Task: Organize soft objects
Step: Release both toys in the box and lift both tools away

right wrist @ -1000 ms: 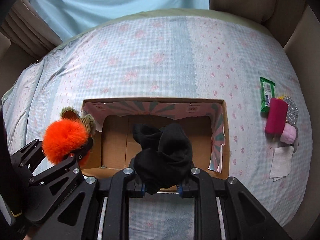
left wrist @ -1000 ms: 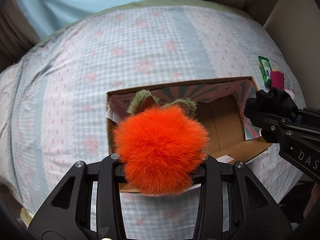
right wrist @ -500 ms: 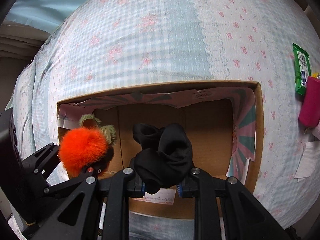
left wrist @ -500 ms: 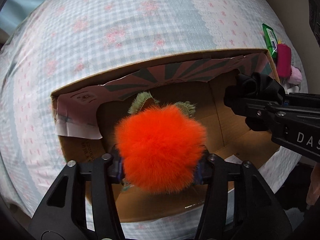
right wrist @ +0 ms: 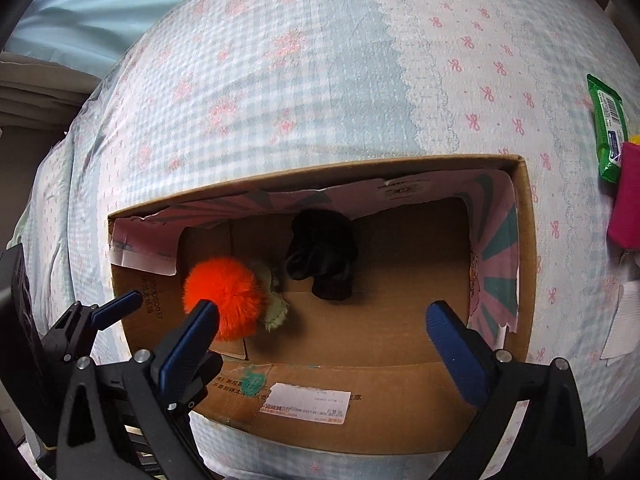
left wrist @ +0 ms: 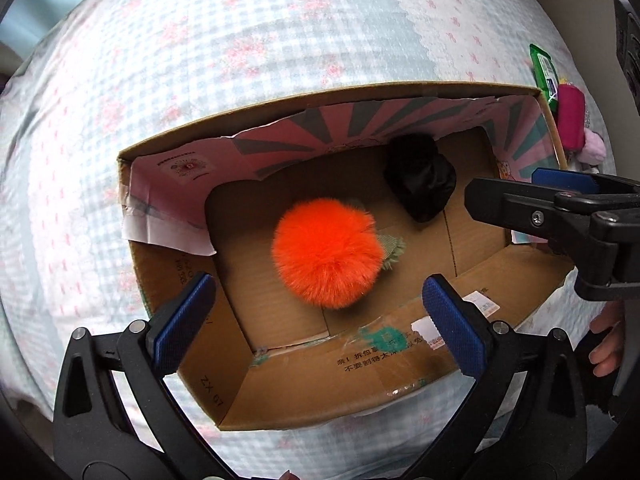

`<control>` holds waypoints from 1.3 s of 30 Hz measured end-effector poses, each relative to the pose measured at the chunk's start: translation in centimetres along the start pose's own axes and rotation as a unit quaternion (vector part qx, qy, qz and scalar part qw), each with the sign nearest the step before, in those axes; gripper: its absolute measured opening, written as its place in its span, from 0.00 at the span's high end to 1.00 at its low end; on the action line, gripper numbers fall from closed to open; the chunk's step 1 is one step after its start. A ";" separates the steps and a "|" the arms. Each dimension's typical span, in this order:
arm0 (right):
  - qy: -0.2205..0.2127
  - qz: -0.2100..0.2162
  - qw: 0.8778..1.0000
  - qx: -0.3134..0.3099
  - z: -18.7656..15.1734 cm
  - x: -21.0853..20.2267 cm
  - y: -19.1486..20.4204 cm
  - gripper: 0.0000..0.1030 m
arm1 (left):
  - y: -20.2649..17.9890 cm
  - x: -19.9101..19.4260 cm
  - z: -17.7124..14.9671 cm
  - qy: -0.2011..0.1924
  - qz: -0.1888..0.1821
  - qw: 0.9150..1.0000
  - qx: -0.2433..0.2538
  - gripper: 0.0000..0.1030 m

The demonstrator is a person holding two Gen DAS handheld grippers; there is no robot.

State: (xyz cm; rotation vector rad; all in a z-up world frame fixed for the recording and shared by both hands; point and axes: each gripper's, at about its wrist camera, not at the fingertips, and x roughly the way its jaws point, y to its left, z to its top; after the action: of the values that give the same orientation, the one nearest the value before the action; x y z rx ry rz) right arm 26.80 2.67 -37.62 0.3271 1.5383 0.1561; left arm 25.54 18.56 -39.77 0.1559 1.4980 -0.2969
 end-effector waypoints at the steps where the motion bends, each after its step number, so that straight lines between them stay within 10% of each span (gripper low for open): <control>1: -0.005 -0.004 1.000 -0.001 -0.1 -0.2 0.1 0.00 | -0.1 -0.2 0.0 -0.003 0.003 1.000 0.001 0.00; 21: -0.134 -0.071 0.984 -0.096 -7.3 -13.0 4.9 0.00 | 0.0 -13.3 -5.9 -0.133 0.048 0.989 -0.044 0.00; 39: -0.322 -0.115 0.934 -0.101 -19.7 -26.5 6.6 0.00 | -0.5 -28.7 -16.4 -0.312 0.076 0.943 -0.086 0.00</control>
State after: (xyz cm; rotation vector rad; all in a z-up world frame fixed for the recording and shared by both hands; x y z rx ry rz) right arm 6.97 3.03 -10.35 0.0189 0.8871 0.0146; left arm 8.38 25.51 -12.35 0.0295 0.8677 -0.0734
